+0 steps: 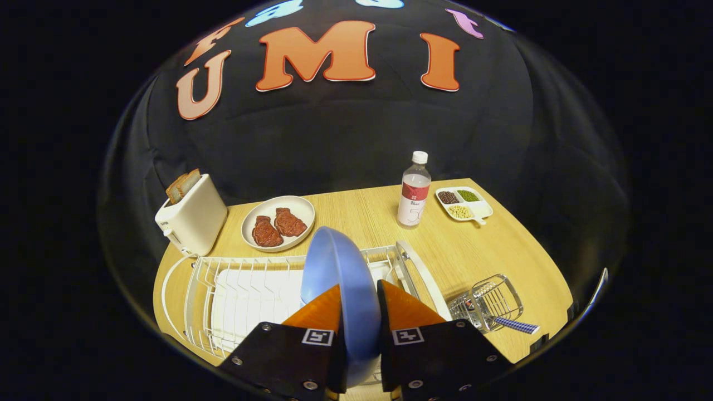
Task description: Take the plate from the dish rack, then take the spoon from the basket and place it into the plate.
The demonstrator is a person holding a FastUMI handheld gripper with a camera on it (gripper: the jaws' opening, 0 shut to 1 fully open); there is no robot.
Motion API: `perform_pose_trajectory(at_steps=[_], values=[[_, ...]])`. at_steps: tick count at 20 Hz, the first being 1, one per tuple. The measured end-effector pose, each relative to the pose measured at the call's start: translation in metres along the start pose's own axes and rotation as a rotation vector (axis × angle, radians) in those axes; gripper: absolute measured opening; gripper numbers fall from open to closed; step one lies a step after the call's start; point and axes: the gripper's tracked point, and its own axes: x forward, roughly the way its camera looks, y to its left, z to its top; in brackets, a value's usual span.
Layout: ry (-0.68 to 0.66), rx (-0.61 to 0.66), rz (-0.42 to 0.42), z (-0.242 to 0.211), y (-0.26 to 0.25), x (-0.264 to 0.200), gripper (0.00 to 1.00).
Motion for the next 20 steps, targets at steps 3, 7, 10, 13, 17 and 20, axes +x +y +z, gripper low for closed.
perform_pose_trajectory(at_steps=[3, 7, 10, 13, 17, 20], values=[[-0.029, -0.032, -0.023, 0.011, 0.001, -0.006, 0.24], [-0.069, -0.093, -0.058, 0.021, 0.003, -0.012, 0.24], [-0.115, -0.125, -0.069, 0.033, 0.003, -0.024, 0.24], [-0.146, -0.102, -0.009, 0.041, 0.004, -0.051, 0.24], [-0.194, -0.095, 0.053, 0.041, -0.014, -0.097, 0.24], [-0.196, -0.042, 0.127, 0.026, -0.03, -0.126, 0.24]])
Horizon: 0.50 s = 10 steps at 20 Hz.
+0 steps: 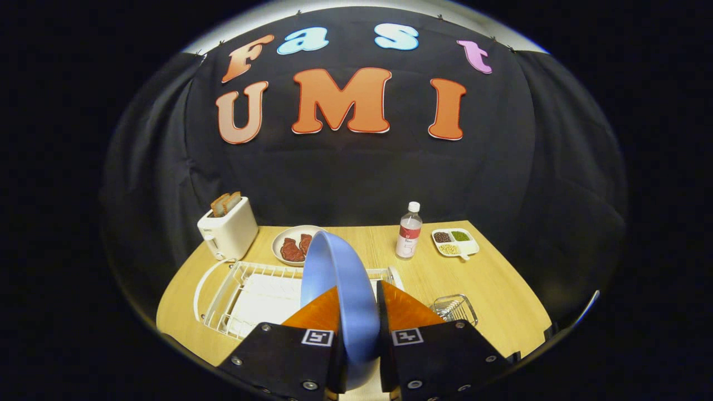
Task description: Take the plate from the dish rack, then take the spoon from the basket and place it into the plate.
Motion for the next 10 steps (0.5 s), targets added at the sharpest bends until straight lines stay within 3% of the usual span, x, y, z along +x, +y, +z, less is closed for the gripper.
perform_pose_trajectory(at_steps=[5, 10], values=[[0.008, 0.113, 0.082, -0.039, -0.028, -0.042, 0.23], [0.075, 0.266, 0.174, -0.107, -0.043, -0.06, 0.23]])
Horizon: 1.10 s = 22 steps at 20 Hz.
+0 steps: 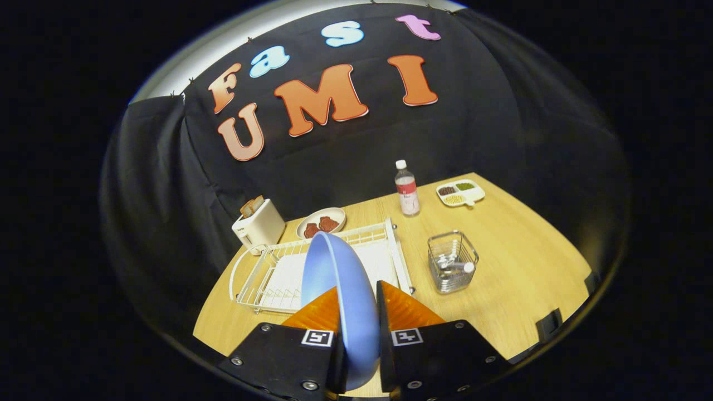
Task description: Take the plate from the dish rack, then take the spoon from the basket and place it into the plate.
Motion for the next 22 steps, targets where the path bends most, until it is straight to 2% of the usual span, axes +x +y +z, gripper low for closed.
perform_pose_trajectory(at_steps=[6, 13, 19, 21, 22], values=[[0.085, 0.178, 0.064, -0.077, -0.022, 0.008, 0.23], [0.165, 0.296, 0.103, -0.138, -0.028, 0.032, 0.24], [0.16, 0.364, 0.147, -0.152, -0.019, 0.039, 0.26], [0.161, 0.358, 0.123, -0.156, -0.028, 0.04, 0.27], [0.163, 0.351, 0.113, -0.158, -0.033, 0.04, 0.34]])
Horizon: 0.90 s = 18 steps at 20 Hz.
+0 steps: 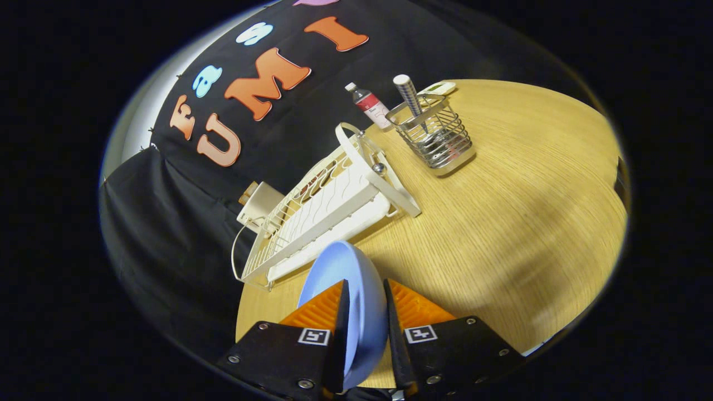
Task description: Take the plate from the dish rack, then take the spoon from the basket and place it into the plate.
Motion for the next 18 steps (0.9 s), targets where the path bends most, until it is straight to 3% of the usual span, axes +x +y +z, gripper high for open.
perform_pose_trajectory(at_steps=[5, 8, 12, 18], values=[[-0.055, -0.061, -0.077, 0.019, -0.027, -0.006, 0.51], [-0.115, -0.147, -0.143, 0.04, -0.042, -0.014, 0.74], [-0.214, -0.243, -0.225, 0.079, -0.056, -0.021, 0.97], [-0.353, -0.379, -0.268, 0.135, -0.053, -0.027, 0.98]])
